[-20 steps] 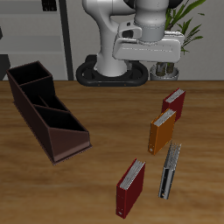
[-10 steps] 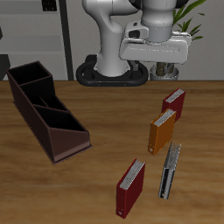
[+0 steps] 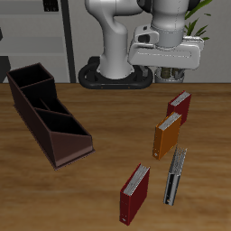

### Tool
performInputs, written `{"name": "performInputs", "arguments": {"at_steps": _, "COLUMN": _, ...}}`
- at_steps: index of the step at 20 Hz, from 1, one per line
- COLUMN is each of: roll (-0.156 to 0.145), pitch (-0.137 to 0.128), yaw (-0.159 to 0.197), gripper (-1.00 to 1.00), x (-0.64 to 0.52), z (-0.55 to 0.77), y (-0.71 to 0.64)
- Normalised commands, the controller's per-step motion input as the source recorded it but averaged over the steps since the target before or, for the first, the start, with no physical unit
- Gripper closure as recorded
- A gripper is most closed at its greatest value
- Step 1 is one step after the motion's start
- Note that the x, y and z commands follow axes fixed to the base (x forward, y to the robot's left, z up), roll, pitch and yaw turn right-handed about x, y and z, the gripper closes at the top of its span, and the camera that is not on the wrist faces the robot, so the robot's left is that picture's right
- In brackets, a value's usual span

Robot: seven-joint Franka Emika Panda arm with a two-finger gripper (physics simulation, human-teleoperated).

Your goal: Place the orange book into the right desk caddy's left compartment

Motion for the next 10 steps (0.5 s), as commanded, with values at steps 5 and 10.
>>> {"name": "performInputs", "arguments": {"at_steps": 5, "roll": 0.030, "pitch": 0.000, "yaw": -0.016, "gripper": -1.00, "x": 0.07, "z": -0.03, "y": 0.17}}
{"name": "performInputs", "arguments": {"at_steps": 10, "roll": 0.031, "pitch": -0.015, "yaw": -0.008, "gripper": -1.00, "x": 0.00, "z": 0.02, "y": 0.21}}
